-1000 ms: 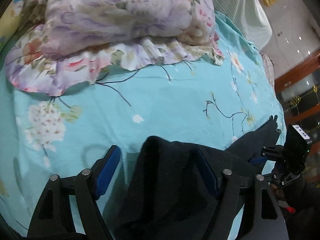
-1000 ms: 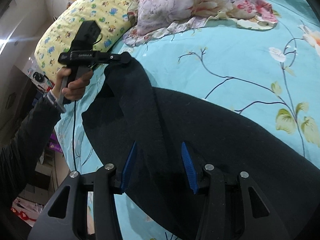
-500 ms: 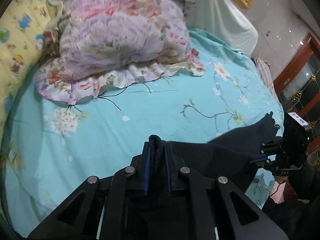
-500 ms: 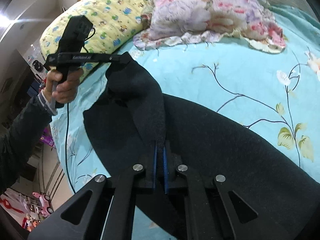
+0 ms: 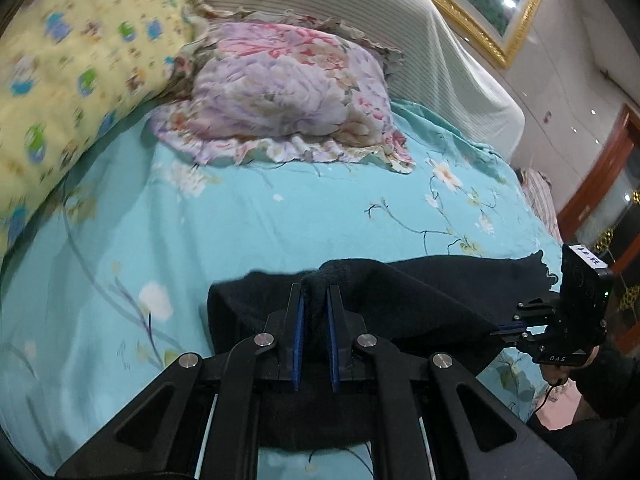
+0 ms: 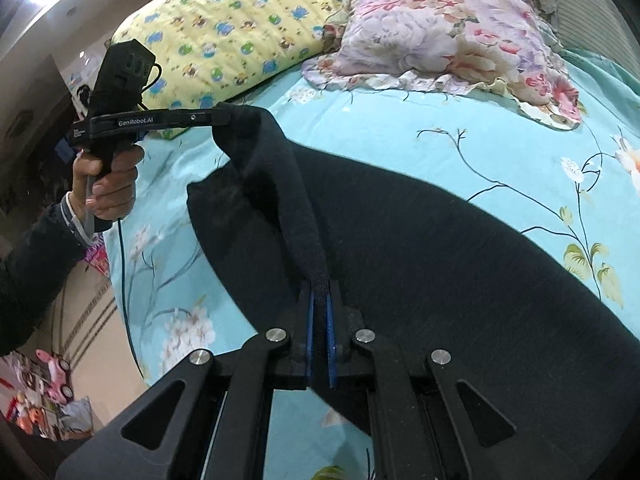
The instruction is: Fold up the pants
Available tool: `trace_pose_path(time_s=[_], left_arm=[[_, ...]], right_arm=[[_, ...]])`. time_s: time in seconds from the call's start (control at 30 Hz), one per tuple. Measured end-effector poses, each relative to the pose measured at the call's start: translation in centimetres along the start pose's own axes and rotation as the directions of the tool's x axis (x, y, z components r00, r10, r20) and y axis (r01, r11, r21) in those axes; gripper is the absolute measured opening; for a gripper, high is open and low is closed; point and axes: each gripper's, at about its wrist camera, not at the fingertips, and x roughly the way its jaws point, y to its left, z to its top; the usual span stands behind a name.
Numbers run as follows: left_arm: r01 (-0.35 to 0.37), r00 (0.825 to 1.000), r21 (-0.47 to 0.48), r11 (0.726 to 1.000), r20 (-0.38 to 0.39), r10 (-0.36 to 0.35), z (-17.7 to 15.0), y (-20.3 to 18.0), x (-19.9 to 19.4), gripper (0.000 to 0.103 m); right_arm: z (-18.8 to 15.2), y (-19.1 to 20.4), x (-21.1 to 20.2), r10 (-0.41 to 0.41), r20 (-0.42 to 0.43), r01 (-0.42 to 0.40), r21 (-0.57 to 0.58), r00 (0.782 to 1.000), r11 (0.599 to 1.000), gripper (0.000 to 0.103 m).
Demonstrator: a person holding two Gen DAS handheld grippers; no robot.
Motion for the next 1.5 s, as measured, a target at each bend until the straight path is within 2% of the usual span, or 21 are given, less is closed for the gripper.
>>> trace_pose_path(time_s=[0.4, 0.7, 0.9, 1.13, 1.17, 1.23, 1.27, 1.33, 1.4, 1.5], left_arm=[[-0.017, 0.999, -0.100, 0.995, 0.032, 0.021, -3.9, 0.7, -1.0, 0.009], [-0.035, 0.998, -0.157, 0.987, 0.044, 0.042, -6.2, 1.1, -1.3, 0.009], [-0.062, 0.997, -0.174, 0.983, 0.029, 0.068, -7.4, 1.1, -1.3, 0.010], [-0.097, 0.995, -0.255, 0.962, -0.004, 0.099, -9.1, 1.7, -1.9, 0.009], [-0.104, 0.994, -0.277, 0.955, -0.010, 0.106, -9.4, 1.8, -2.1, 0.014], [-0.095, 0.995, -0.323, 0.942, -0.013, 0.096, -10.0, 2.0, -2.4, 0.018], [-0.099, 0.995, -0.342, 0.935, -0.009, 0.102, -10.3, 2.0, -2.7, 0.022], [-0.095, 0.995, -0.364, 0.927, -0.007, 0.100, -10.6, 1.7, -3.0, 0.029], [-0.084, 0.996, -0.386, 0.919, 0.001, 0.092, -10.8, 1.1, -3.3, 0.044], [-0.057, 0.997, -0.430, 0.901, 0.020, 0.073, -10.7, 0.1, -3.6, 0.058]], right_arm=[[-1.4, 1.1, -0.1, -0.019, -0.014, 0.018, -0.057, 1.000, 0.998, 0.006], [-2.5, 2.3, 0.3, -0.072, -0.032, 0.068, -0.130, 0.997, 0.989, 0.006], [-2.9, 2.9, 0.8, -0.101, -0.048, 0.090, -0.178, 0.994, 0.980, 0.006], [-3.2, 3.3, 0.6, -0.111, -0.041, 0.101, -0.204, 0.993, 0.974, 0.013], [-3.2, 3.2, 0.5, -0.108, -0.039, 0.098, -0.201, 0.993, 0.975, 0.015], [-3.3, 3.1, 0.3, -0.099, -0.041, 0.090, -0.193, 0.994, 0.977, 0.030], [-3.3, 3.1, 0.1, -0.097, -0.037, 0.089, -0.190, 0.995, 0.978, 0.033], [-3.4, 3.1, -0.4, -0.093, -0.015, 0.089, -0.180, 0.996, 0.980, 0.033], [-3.3, 2.8, -0.8, -0.074, -0.008, 0.072, -0.155, 0.997, 0.985, 0.033], [-3.0, 1.9, -1.6, -0.044, 0.015, 0.045, -0.101, 0.999, 0.994, 0.033]])
